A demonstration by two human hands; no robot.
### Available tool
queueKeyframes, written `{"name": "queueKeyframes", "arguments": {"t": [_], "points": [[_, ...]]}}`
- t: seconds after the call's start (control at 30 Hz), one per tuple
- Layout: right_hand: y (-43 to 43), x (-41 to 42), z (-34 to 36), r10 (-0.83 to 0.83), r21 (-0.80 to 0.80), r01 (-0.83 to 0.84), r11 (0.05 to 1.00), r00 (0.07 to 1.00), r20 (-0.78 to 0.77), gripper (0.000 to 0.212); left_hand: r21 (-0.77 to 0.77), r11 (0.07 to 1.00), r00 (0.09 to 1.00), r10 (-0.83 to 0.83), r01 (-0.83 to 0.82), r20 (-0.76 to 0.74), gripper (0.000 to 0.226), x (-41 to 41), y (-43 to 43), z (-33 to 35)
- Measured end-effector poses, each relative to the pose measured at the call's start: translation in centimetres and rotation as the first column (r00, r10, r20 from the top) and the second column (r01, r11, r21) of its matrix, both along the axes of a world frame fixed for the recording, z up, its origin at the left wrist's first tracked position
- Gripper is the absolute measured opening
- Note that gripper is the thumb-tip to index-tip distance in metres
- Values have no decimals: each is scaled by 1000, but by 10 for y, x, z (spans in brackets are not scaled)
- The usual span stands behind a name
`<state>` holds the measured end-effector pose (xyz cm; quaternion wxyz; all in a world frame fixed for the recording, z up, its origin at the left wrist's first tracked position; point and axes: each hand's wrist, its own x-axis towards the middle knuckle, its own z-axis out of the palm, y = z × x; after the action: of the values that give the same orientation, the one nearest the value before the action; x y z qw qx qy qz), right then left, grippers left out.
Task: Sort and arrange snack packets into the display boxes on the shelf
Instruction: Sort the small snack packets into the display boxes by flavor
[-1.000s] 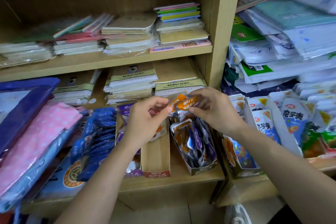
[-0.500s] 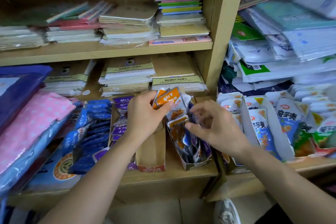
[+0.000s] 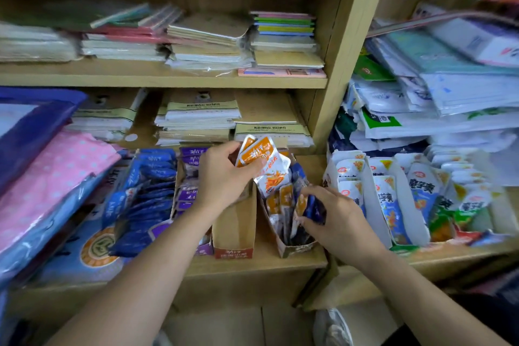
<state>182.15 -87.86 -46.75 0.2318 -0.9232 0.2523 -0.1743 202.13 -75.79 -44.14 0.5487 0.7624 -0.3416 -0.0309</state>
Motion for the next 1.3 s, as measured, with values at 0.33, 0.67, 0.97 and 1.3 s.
{"name": "queueKeyframes", "arguments": {"t": [0.33, 0.67, 0.97, 1.3], "points": [[5, -4, -7, -40, 67, 40, 997, 999, -10, 79, 317, 945, 966, -8, -77, 260, 38, -8, -17, -23], [-4, -21, -18, 67, 58, -69, 996, 997, 32, 51, 194, 981, 965, -36, -16, 261, 43, -19, 1, -15], [-10, -30, -19, 277, 5, -277, 961, 959, -59, 48, 264, 957, 959, -178, 117, 219, 29, -67, 20, -21], [-12, -29, -21, 271, -73, -273, 959, 962, -35, 29, 354, 934, 987, -101, 52, 122, 21, -77, 18, -21]]}}
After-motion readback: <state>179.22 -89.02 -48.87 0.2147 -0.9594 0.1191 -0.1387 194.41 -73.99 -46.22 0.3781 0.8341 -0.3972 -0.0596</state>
